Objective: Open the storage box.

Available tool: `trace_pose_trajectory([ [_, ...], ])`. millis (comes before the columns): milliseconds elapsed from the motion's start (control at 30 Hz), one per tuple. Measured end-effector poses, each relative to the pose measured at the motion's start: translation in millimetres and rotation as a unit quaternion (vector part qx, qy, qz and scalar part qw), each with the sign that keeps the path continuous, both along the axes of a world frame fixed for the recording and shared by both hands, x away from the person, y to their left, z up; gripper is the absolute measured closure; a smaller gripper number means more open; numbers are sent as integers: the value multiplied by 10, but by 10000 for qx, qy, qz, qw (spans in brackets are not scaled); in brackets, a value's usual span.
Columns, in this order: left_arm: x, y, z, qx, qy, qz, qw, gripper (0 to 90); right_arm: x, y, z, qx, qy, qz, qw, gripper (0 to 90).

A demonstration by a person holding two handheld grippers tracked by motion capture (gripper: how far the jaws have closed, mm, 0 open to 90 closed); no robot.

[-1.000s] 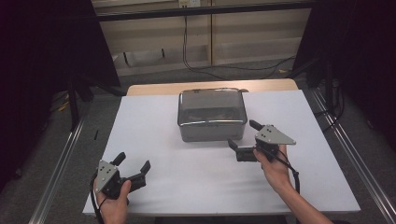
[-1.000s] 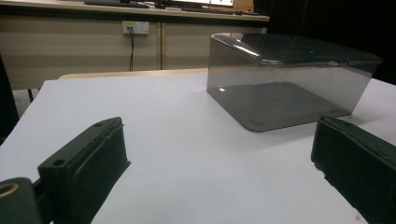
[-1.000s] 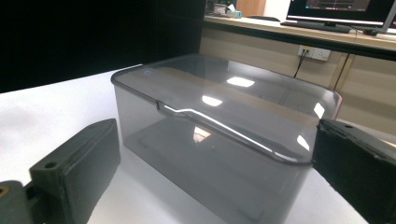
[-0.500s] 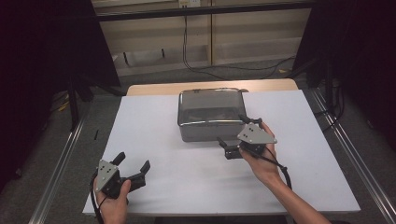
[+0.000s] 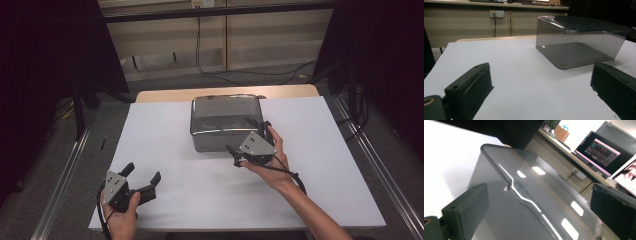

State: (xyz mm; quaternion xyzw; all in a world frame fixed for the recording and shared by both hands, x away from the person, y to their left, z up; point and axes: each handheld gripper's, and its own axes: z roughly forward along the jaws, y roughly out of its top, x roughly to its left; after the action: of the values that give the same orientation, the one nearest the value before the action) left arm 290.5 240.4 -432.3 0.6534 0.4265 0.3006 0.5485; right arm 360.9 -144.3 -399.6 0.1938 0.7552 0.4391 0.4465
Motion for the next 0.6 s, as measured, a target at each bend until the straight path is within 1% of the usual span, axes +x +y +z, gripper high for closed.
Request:
trace_pose_trajectory([
  [67,2,-2,3,6,-13,-19,10000,33,-1,44,3,-322,-263,-31,9991,9],
  [100,2,-2,3,6,-13,-19,10000,33,-1,44,3,-322,-263,-31,9991,9],
  [133,4,-6,6,9,-29,-21,10000,33,5,78,2,-538,-404,-39,9977,7],
  [200,9,-10,3,14,-22,-11,10000,33,9,106,-4,-740,-487,-30,9961,11],
  [267,10,-7,1,12,-5,1,10000,34,14,134,-8,-957,-610,11,9935,14],
  [300,9,-1,1,21,-4,5,10000,34,14,154,-15,-1111,-705,14,9913,15],
  [367,8,8,2,27,-19,19,10000,34,23,173,-23,-1258,-775,1,9890,16],
  [400,8,8,2,27,-19,19,10000,34,23,173,-23,-1258,-775,1,9890,16],
  [433,9,11,1,-3,-5,26,10000,34,28,179,-24,-1319,-806,-8,9880,16],
  [500,12,17,-6,-22,44,36,10000,34,23,187,-23,-1478,-925,-10,9847,51],
  [533,14,19,-8,-6,46,38,10000,34,15,205,-24,-1754,-1017,1,9792,97],
  [567,13,23,-6,-14,49,37,10000,34,10,216,-29,-2021,-1130,14,9728,121],
  [600,13,24,-5,-15,41,43,10000,34,1,227,-39,-2170,-1179,14,9690,159],
])
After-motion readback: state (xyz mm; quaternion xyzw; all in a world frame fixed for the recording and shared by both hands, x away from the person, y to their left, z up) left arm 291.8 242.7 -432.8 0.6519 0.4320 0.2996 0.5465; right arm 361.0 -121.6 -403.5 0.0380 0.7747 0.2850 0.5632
